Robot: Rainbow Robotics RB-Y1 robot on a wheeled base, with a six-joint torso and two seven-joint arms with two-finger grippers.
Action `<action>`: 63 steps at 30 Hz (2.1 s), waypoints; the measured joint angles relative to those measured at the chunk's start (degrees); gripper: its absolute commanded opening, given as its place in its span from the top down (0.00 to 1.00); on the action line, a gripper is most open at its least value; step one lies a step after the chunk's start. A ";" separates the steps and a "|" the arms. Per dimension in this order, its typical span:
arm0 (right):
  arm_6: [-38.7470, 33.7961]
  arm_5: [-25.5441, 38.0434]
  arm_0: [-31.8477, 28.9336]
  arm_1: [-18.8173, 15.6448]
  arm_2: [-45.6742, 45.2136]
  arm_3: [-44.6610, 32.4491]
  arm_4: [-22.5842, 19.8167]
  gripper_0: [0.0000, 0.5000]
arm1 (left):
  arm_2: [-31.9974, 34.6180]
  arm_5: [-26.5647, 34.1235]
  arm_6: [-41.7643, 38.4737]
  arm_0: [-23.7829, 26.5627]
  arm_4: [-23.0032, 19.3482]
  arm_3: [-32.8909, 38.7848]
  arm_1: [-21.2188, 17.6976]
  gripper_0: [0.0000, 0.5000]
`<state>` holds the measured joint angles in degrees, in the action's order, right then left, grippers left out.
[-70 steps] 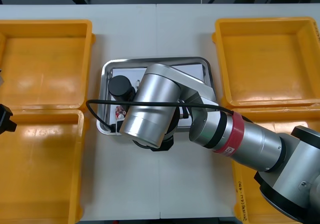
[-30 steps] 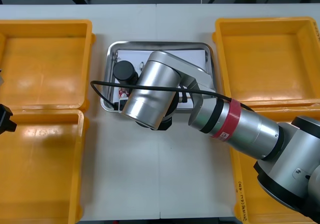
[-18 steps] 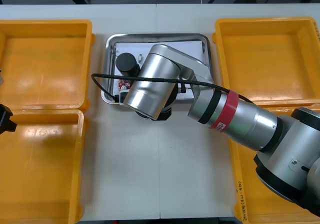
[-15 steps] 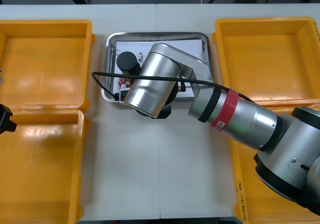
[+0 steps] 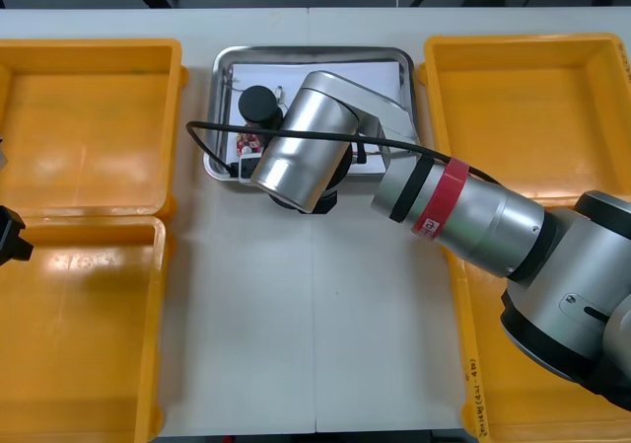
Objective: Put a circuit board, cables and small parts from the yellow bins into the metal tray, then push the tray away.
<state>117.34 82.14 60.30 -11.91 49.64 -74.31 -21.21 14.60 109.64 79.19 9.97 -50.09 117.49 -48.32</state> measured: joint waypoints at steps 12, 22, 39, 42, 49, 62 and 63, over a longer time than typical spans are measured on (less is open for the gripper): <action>0.19 -3.58 2.48 0.01 -0.30 3.74 -0.05 1.00 | 0.00 0.00 0.00 0.00 0.00 0.00 0.00 0.00; 2.30 -7.04 3.31 0.02 -0.31 6.28 -0.06 1.00 | 0.00 0.00 0.00 0.00 0.00 -0.01 0.00 0.00; 2.32 -10.16 3.42 0.03 -0.71 7.07 1.84 1.00 | 0.00 0.00 0.00 0.00 0.00 -0.01 0.00 0.00; 2.38 -11.67 3.56 0.03 -0.97 8.41 1.84 1.00 | 0.00 0.00 0.00 0.00 0.00 -0.01 0.00 0.00; 3.46 -14.25 3.96 0.03 -1.01 10.93 1.92 1.00 | 0.00 0.00 0.00 0.00 0.00 -0.01 0.00 0.00; 3.48 -15.93 4.41 0.03 -1.02 12.29 1.95 1.00 | 0.00 0.00 0.00 0.00 0.00 -0.01 0.00 0.00; 3.49 -15.94 4.41 0.03 -1.02 12.30 1.95 1.00 | 0.00 0.00 0.00 0.00 0.00 -0.01 0.00 0.00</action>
<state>120.83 66.20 64.71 -11.88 48.63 -62.01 -19.26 14.60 109.64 79.19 9.97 -50.09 117.48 -48.31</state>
